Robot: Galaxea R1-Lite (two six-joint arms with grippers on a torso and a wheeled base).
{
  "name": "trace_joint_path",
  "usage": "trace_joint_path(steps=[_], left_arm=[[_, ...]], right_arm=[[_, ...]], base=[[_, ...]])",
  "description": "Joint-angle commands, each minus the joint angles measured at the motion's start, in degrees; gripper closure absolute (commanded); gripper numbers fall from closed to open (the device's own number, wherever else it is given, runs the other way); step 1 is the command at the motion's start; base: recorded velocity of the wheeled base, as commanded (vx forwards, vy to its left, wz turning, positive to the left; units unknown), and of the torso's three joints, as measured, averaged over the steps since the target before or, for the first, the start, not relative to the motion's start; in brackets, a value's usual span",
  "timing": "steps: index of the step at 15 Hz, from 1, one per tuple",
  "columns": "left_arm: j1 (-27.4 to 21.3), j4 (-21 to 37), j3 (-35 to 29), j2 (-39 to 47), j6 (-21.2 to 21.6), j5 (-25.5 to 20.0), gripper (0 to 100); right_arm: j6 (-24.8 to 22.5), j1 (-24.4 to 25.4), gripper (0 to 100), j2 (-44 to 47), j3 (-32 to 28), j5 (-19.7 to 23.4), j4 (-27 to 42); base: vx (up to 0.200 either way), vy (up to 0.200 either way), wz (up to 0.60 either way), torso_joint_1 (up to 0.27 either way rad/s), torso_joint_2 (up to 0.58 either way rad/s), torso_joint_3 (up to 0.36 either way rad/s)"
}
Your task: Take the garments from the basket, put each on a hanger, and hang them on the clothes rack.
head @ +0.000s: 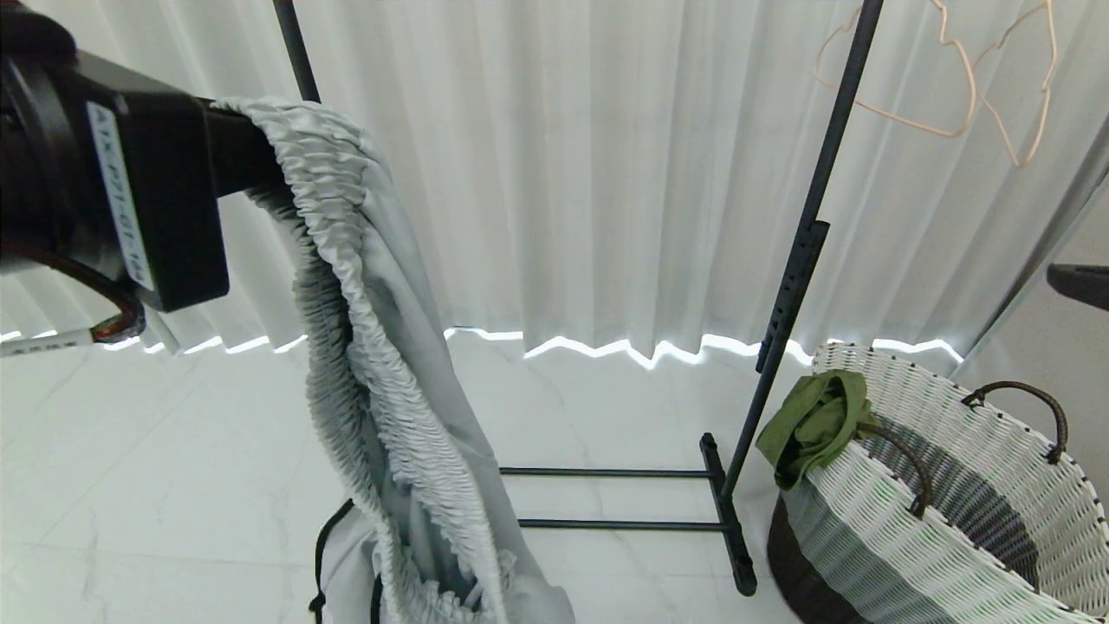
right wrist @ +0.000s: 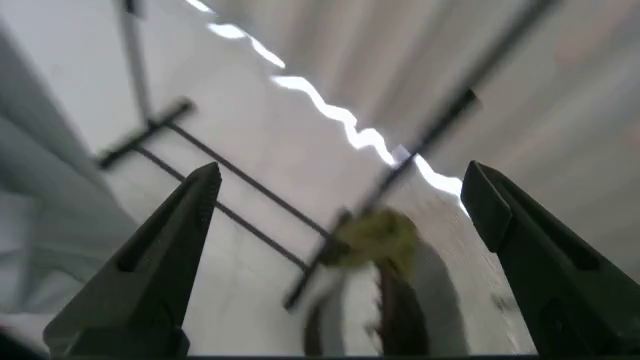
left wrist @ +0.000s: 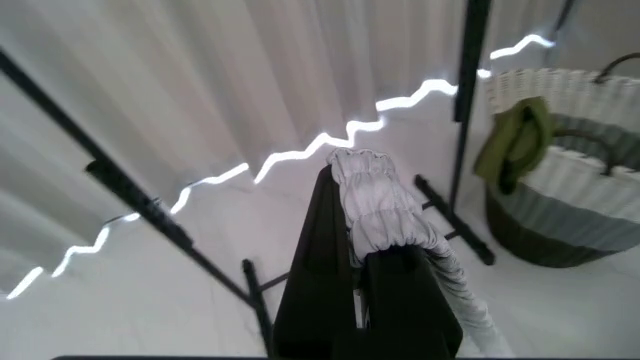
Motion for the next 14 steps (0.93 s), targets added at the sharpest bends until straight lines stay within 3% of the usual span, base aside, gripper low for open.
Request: trace_joint_path(steps=[1, 4, 6, 14], left_arm=[[2.7, 0.0, 0.8, -1.8, 1.8, -0.4, 100], [6.0, 0.0, 3.1, -4.3, 2.6, -0.5, 100], [6.3, 0.0, 3.9, -5.1, 2.7, -0.5, 100], [7.2, 0.0, 4.3, -5.8, 3.6, -0.5, 100]], right_arm=[[-1.4, -14.1, 0, -2.0, 0.2, -0.4, 6.2], [-5.1, -28.4, 0, -2.4, 1.6, -0.3, 8.1], [-5.9, -33.6, 0, -2.0, 2.3, -0.5, 7.9], [-6.2, -34.8, 0, -2.9, 3.3, -1.0, 6.6]], base=[[0.000, 0.000, 0.00, 0.000, 0.00, 0.000], [0.000, 0.000, 0.00, 0.000, 0.00, 0.000], [0.000, 0.000, 0.00, 0.000, 0.00, 0.000], [0.000, 0.000, 0.00, 0.000, 0.00, 0.000]])
